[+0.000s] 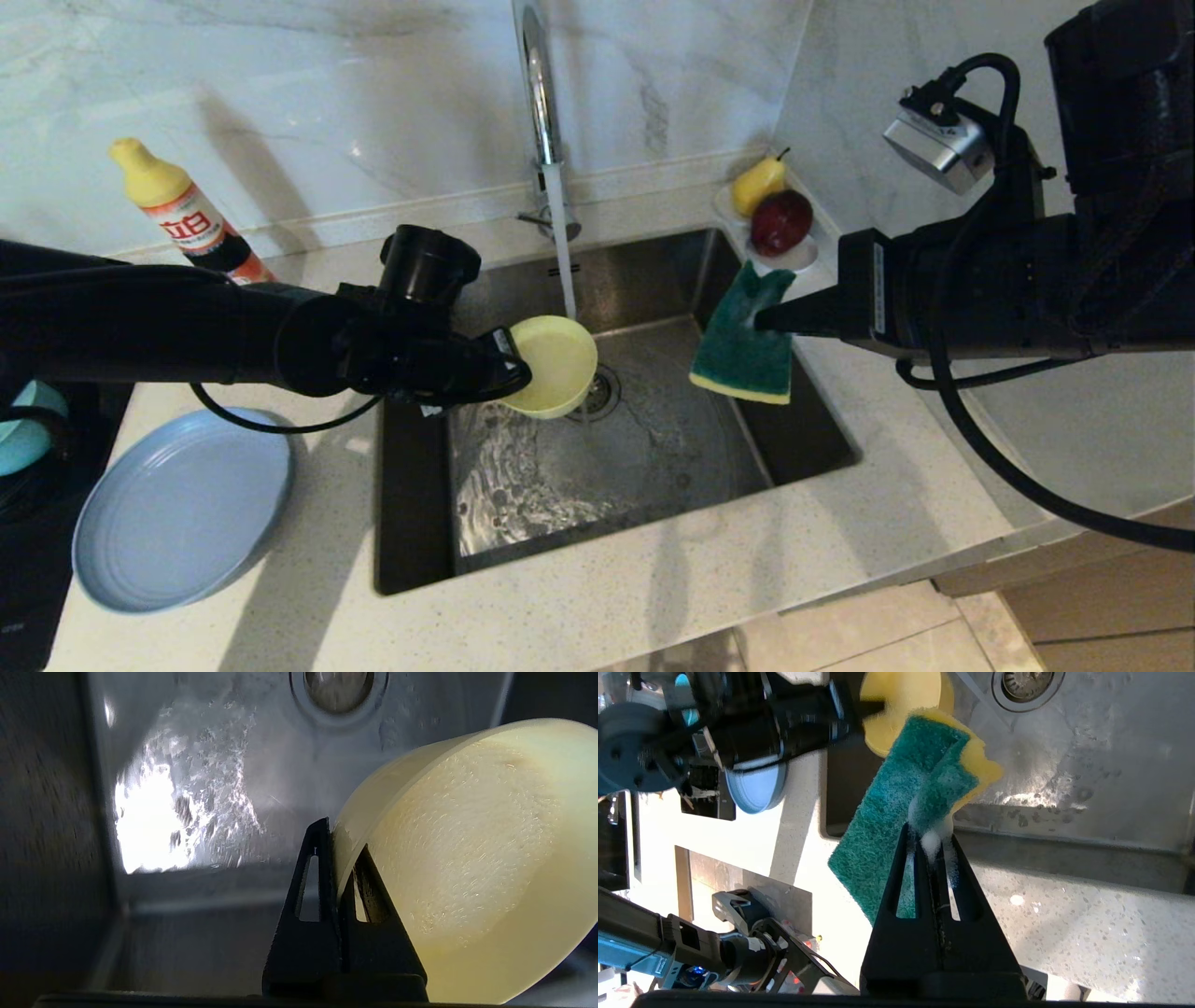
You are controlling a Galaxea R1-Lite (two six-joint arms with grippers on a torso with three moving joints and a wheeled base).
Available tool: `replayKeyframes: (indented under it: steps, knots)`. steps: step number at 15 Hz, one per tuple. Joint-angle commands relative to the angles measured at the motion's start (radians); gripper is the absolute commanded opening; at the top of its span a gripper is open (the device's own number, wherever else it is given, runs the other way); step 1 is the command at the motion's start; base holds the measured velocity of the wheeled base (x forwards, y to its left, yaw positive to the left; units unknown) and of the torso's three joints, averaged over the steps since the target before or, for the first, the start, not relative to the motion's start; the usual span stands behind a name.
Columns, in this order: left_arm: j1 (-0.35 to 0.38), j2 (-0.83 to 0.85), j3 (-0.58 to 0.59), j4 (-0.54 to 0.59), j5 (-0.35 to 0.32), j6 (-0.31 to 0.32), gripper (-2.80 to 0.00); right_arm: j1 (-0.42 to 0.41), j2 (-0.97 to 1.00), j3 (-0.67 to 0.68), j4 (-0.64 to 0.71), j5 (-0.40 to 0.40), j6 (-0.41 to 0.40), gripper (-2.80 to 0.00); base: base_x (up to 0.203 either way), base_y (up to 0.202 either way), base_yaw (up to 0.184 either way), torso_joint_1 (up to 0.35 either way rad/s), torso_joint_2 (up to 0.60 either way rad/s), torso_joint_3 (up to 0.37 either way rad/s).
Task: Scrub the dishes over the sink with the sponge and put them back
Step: Rinse the bowl
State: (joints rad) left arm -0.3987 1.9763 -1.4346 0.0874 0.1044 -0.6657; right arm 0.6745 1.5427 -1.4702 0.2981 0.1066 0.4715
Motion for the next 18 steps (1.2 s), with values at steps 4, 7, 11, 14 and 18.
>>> replayKeyframes:
  steps: [4, 7, 11, 14, 18]
  knots:
    - [-0.007, 0.108, -0.132, 0.012, 0.074, -0.01, -2.8, -0.002, -0.01, 0.005, 0.001, 0.001, -0.001, -2.8, 0.0, 0.0, 0.0, 0.0, 0.0, 0.0]
    - [-0.017, 0.13, -0.155, 0.018, 0.072, -0.012, -2.8, -0.003, -0.012, 0.008, 0.001, 0.001, 0.001, -2.8, 0.0, 0.0, 0.0, 0.0, 0.0, 0.0]
    - [-0.023, 0.088, -0.105, 0.046, 0.08, -0.005, -2.8, -0.003, -0.018, 0.008, 0.001, 0.002, 0.001, -2.8, 0.0, 0.0, 0.0, 0.0, 0.0, 0.0]
    - [-0.003, 0.007, -0.019, 0.022, 0.182, 0.058, -2.8, -0.001, -0.021, 0.01, 0.001, 0.002, 0.003, -2.8, 0.0, 0.0, 0.0, 0.0, 0.0, 0.0]
    - [0.012, -0.07, 0.129, -0.295, 0.394, 0.278, -2.8, -0.001, -0.023, 0.027, 0.003, 0.002, 0.004, -2.8, 0.0, 0.0, 0.0, 0.0, 0.0, 0.0]
